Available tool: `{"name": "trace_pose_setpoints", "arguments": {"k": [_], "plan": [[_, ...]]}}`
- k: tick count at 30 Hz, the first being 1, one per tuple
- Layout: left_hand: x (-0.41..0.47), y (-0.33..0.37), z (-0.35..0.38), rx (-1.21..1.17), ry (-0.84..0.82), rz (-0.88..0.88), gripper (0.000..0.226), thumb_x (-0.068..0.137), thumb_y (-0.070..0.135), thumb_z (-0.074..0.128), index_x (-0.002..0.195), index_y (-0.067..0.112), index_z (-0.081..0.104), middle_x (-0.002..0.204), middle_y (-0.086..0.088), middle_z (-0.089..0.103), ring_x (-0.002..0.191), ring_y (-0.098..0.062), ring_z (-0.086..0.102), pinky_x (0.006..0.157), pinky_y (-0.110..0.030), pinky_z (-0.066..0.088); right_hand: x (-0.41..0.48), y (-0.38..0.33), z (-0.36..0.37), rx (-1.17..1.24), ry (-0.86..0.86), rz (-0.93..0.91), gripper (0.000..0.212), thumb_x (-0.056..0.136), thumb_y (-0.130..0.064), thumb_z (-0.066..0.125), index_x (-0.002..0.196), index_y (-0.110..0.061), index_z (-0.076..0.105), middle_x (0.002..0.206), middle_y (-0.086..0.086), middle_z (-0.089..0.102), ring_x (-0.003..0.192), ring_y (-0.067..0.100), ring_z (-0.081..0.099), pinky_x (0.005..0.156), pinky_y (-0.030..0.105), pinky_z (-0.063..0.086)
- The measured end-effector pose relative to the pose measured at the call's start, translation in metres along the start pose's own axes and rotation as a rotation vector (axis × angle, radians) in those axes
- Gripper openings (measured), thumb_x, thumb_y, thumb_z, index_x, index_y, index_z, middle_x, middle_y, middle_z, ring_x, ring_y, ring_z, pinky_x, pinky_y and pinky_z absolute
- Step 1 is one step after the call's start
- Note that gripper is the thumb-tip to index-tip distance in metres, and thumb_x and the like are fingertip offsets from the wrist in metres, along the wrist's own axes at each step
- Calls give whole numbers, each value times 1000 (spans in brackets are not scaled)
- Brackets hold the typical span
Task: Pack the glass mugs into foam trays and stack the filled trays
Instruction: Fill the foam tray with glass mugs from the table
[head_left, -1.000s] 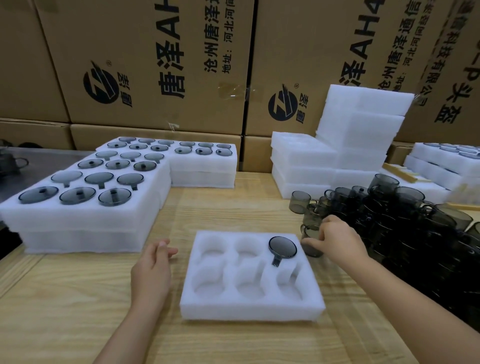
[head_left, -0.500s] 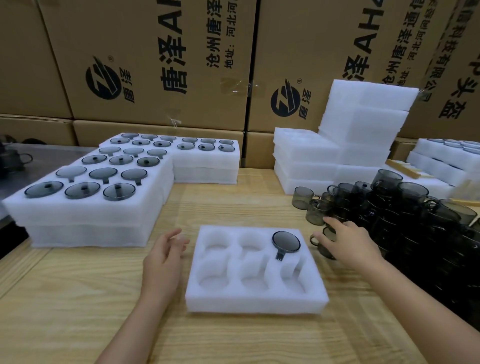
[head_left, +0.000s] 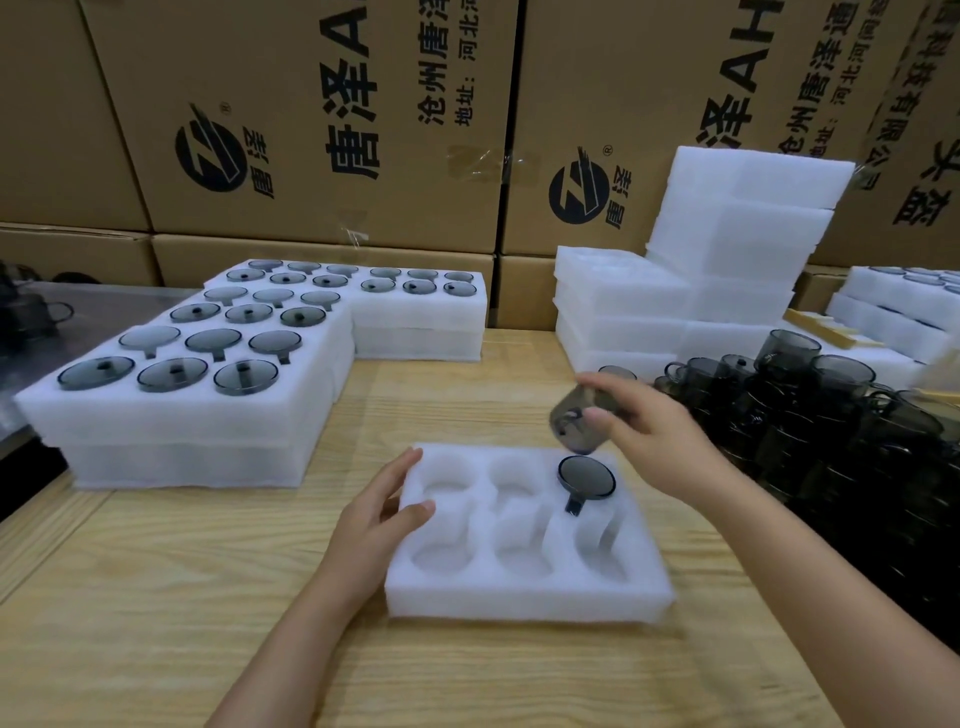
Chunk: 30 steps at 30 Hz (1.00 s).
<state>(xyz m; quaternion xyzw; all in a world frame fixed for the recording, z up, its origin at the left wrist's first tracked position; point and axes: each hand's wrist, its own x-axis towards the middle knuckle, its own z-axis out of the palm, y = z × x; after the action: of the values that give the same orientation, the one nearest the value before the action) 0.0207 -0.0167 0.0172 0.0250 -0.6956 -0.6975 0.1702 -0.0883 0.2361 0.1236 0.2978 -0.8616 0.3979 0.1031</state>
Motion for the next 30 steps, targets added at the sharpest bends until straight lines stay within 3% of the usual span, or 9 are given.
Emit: {"name": "trace_pose_setpoints", "arguments": {"k": [3,9,11,14,20,22,24,26,30], "plan": [[1,-1,-2,0,-7,-13,59,68,23,68,124,35,56,135,16,52,105,12,58,73,-7,47,1,-21,16,24,-223,-97,36,92,-22,58,117,-48,53,122,-21,54,108,0,52,88,16,40],[1,0,-1,1,-9,-22,57,67,22,68,120,38,57,135,15,53,109,7,59,75,-10,48,5,-24,36,-89,-394,-147,35,94,-16,55,127,-29,56,118,-20,53,92,-21,43,77,2,33],[0,1,-1,-1,-7,-23,57,67,22,68,120,38,57,134,16,54,107,7,59,75,-10,48,7,-21,38,-142,-424,-147,36,95,-19,54,129,-30,55,126,-15,53,105,-10,45,85,7,34],[-1,3,0,17,-3,-36,57,66,24,68,120,40,56,134,14,55,111,3,59,79,-15,48,9,-21,43,-192,-486,-122,36,95,-22,53,129,-33,55,125,-12,53,118,14,45,94,31,43],[-2,5,0,25,2,-53,56,67,25,68,120,43,56,131,14,58,112,0,59,83,-20,48,3,-15,55,-246,-468,-156,35,91,-25,59,126,-33,58,117,-14,58,111,13,49,93,24,36],[-3,5,0,24,1,-56,57,67,25,68,120,42,56,131,14,58,112,-2,59,85,-22,48,-3,-11,60,-193,-461,-104,35,91,-25,59,125,-35,58,121,-16,58,116,9,50,100,28,37],[-3,6,1,33,4,-54,57,67,25,68,120,42,56,130,15,58,112,-2,59,84,-20,47,-5,-9,63,-198,-490,-37,37,94,-28,55,129,-40,53,142,-11,46,136,7,33,116,33,19],[-3,6,1,37,5,-50,56,67,24,68,119,42,56,128,16,59,110,1,60,81,-17,48,-4,-10,63,-235,-562,-14,39,97,-31,47,136,-39,46,154,-4,27,143,1,13,118,29,0],[-2,5,0,43,11,-42,55,68,22,68,118,41,56,126,20,58,110,6,58,79,-12,47,-10,-21,73,-336,-527,-24,52,102,-42,25,149,-22,22,159,-1,12,145,4,2,114,27,-9]]}}
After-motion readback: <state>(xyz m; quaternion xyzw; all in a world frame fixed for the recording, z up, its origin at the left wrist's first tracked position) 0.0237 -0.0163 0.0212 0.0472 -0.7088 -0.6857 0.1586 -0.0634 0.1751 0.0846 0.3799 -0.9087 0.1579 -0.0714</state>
